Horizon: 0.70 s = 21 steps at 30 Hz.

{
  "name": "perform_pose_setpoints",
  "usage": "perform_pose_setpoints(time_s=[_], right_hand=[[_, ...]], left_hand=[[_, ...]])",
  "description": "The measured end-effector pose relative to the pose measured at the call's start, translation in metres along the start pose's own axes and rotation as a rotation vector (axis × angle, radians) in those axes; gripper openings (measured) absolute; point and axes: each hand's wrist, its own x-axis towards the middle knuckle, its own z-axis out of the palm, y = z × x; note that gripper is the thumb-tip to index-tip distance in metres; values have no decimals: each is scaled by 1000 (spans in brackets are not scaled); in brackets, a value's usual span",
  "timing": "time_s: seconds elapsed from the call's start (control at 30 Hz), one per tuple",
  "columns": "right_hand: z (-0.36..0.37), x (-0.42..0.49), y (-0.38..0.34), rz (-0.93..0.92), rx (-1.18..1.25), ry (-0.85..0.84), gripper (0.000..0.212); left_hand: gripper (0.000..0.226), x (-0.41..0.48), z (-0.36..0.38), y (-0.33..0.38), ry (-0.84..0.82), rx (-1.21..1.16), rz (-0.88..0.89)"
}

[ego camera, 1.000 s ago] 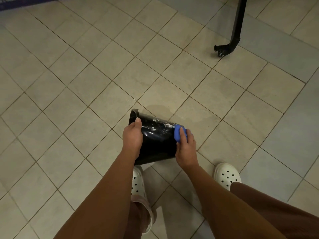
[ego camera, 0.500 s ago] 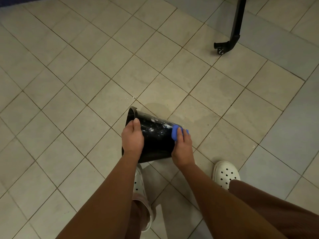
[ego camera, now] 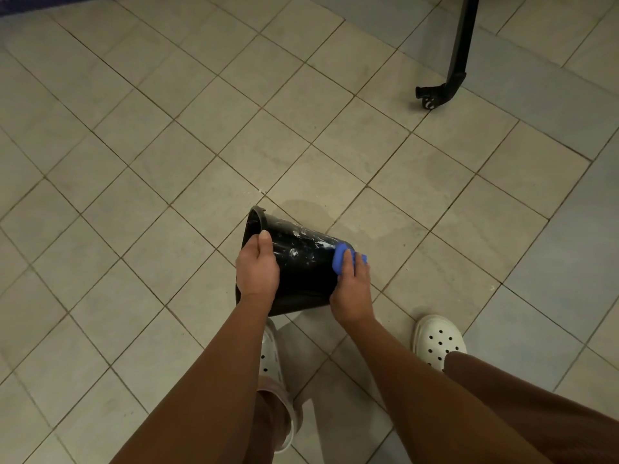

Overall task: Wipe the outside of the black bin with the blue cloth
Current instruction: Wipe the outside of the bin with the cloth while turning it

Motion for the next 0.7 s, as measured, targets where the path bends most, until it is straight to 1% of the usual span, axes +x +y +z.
perform_pose_setpoints(time_s=[0.1, 0.2, 0.27, 0.3, 0.37, 0.47, 0.53, 0.63, 0.7], right_hand=[[9, -19, -7, -34, 6, 13, 66], [19, -30, -16, -158, -6, 49, 74], [15, -19, -19, -229, -66, 75, 77], [11, -10, -18, -238, -76, 60, 76], [3, 8, -14, -198, -57, 15, 73], [-4, 20, 0, -33, -34, -36, 73], [-5, 14, 4, 37, -6, -40, 74], [2, -8, 2, 9, -23, -17, 74], [11, -27, -6, -86, -31, 9, 75]], left_hand=[[38, 5, -2, 1, -27, -20, -27], [38, 7, -3, 1, -57, -24, -46], [37, 6, -4, 1, -51, -37, -60], [37, 5, -4, 1, -46, -41, -63], [35, 4, -4, 1, -47, -42, -52], [33, 1, -3, 2, -49, -27, -26], [32, 1, -3, 4, -52, -27, -22], [31, 1, -4, 8, -53, -50, -61], [31, 2, -5, 10, -72, -67, -83]])
